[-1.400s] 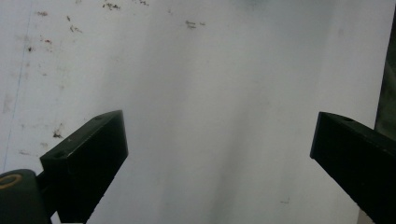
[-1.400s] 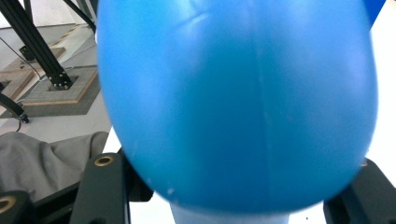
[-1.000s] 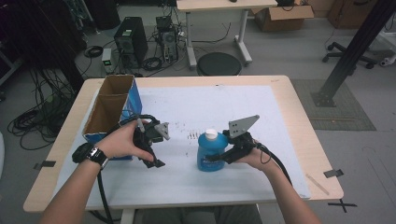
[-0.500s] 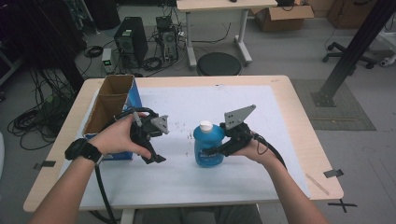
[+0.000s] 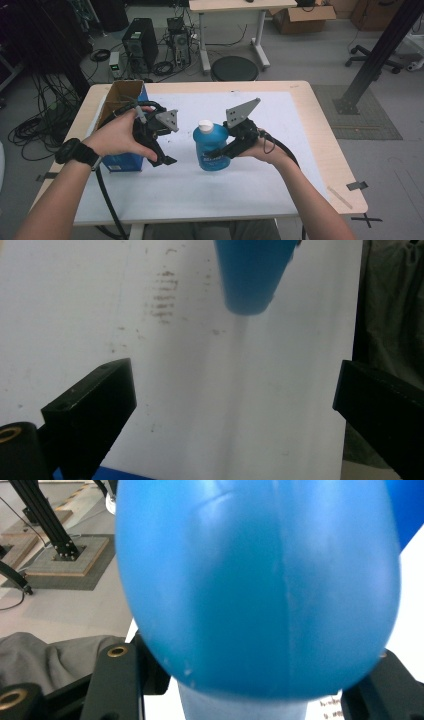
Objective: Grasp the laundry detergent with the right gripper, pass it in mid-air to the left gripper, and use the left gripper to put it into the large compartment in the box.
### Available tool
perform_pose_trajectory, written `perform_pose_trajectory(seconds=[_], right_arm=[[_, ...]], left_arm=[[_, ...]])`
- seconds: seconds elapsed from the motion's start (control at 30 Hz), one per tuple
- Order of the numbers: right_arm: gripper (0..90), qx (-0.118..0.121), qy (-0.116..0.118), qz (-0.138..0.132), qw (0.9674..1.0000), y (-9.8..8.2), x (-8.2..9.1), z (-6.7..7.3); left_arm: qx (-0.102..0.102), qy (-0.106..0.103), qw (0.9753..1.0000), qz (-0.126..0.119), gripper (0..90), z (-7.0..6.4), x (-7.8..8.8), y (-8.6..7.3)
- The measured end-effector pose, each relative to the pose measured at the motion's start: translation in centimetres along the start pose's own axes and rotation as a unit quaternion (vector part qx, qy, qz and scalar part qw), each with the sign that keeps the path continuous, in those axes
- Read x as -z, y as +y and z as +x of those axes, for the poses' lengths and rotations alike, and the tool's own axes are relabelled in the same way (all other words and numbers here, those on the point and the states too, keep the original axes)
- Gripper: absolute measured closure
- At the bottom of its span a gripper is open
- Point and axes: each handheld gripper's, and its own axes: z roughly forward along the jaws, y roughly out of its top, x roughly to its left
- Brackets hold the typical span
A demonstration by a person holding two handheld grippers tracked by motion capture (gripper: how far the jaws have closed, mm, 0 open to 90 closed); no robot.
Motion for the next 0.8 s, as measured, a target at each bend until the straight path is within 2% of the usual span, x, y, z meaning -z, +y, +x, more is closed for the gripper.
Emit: perform_pose_trajectory(seconds=[0.3,0.63,0.8], right_arm=[[42.2,0.008,0.017,0.023,0.9996,1.5,-2.4,0.0],[42.2,0.012,0.029,0.042,0.9986,2.4,-4.8,0.3],[42.2,0.017,0.034,0.045,0.9983,2.6,-5.5,0.4]], left_arm=[[-0.004,0.012,0.9999,-0.010,4.1,-0.3,2.1,1.4],[-0.020,0.011,0.9997,-0.004,4.1,-0.9,2.1,2.4],[-0.023,0.005,0.9996,0.014,4.4,-1.1,1.6,2.7]])
